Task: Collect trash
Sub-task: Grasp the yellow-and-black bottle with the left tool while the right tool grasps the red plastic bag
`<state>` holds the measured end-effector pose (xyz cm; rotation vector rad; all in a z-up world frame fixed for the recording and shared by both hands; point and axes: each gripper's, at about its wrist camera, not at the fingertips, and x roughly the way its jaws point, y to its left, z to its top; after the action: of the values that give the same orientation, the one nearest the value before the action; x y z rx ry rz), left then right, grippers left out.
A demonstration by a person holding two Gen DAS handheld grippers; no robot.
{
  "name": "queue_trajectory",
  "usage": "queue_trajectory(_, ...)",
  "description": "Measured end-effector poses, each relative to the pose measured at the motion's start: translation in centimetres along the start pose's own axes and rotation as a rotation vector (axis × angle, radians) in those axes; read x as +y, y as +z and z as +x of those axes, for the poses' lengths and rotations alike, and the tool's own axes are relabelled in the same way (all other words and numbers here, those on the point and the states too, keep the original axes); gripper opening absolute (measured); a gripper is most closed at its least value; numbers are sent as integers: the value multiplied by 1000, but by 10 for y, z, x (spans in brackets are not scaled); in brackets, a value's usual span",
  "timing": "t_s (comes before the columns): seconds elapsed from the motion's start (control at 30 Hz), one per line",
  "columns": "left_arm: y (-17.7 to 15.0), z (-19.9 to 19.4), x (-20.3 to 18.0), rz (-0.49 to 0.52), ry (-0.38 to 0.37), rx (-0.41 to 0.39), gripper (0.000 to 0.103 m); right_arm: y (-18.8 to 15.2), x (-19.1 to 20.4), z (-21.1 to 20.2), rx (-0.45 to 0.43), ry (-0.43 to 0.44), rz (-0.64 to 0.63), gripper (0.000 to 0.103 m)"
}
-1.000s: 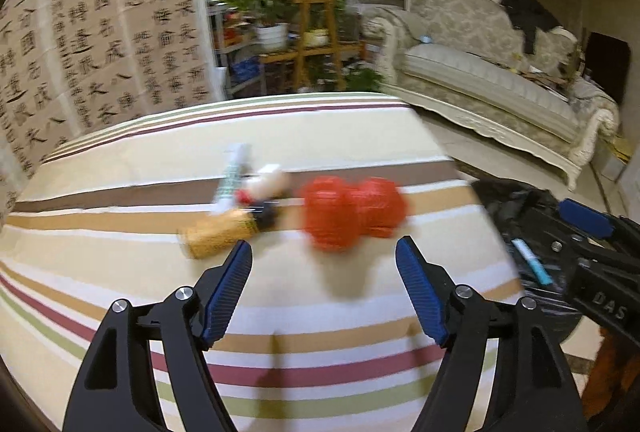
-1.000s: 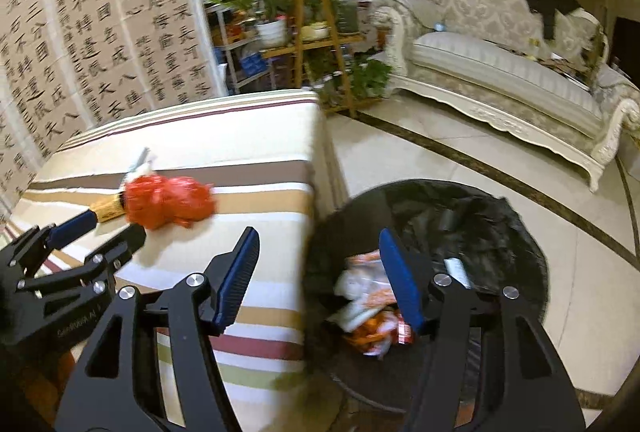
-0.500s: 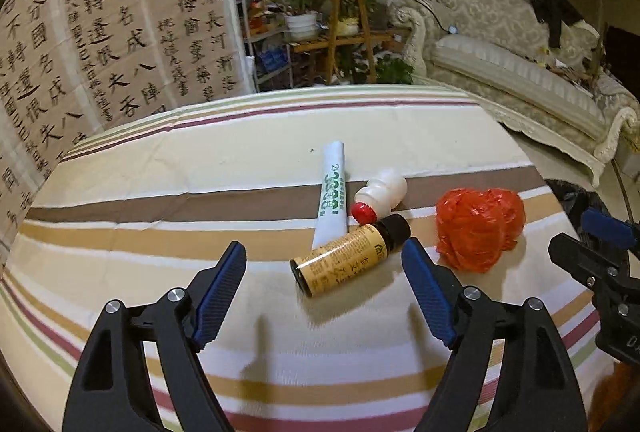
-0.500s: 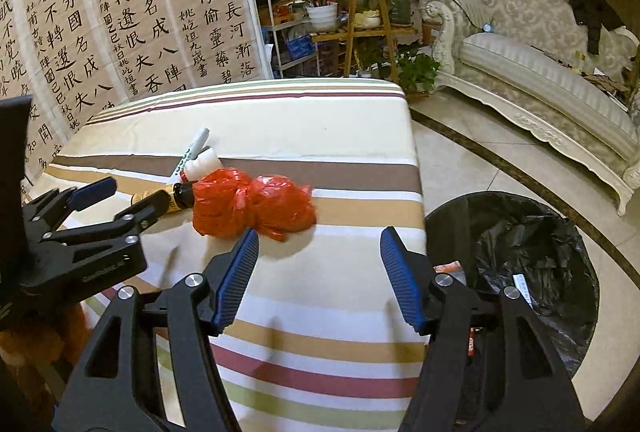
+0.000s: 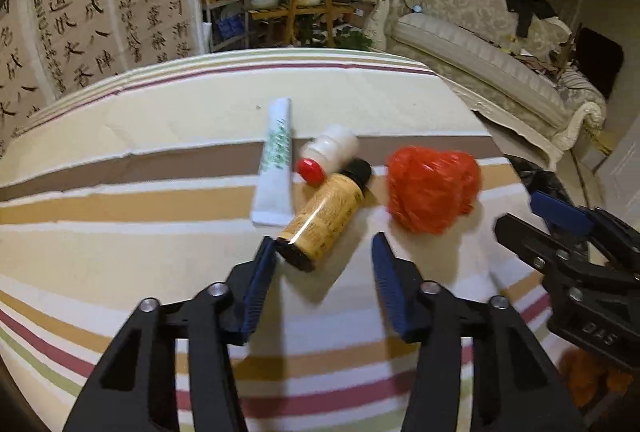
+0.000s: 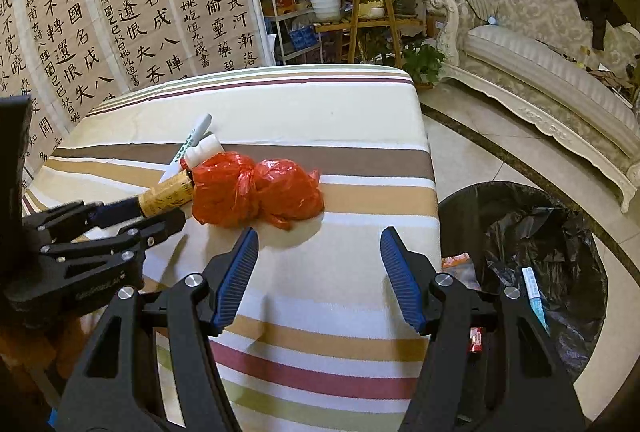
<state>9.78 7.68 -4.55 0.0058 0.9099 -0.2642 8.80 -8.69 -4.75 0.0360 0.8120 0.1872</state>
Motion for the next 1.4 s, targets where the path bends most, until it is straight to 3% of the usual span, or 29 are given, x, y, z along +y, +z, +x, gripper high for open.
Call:
queue_trajectory(0.1,-1,-4,-5,6,19,-18,48,-1,0,-2,-2,2,0,62)
queue_trajectory(0.2,4,-4,-5,7,59,-46,57,-2,0,-4,-4,2,-1,62)
queue_trajectory(0.4,13,7,-5,15,56,-35,57,-1,1,-5,-8,3,-1,62)
queue_trajectory(0.57,10,10,-9,38,40,-21,27,1,6,-5,-6,5,-11,62)
queue_trajectory(0.83,3,-2,-4,6,34,-50,25,6,16,0,1,13,-28,62)
queue_trajectory(0.93,-1,-9,-1,-5,39,-64,25,9,21,1,-3,23,-34,69)
queue_trajectory(1.4,-5,-26,22,-43,125,-125,25,28,57,33,29,27,-114,74)
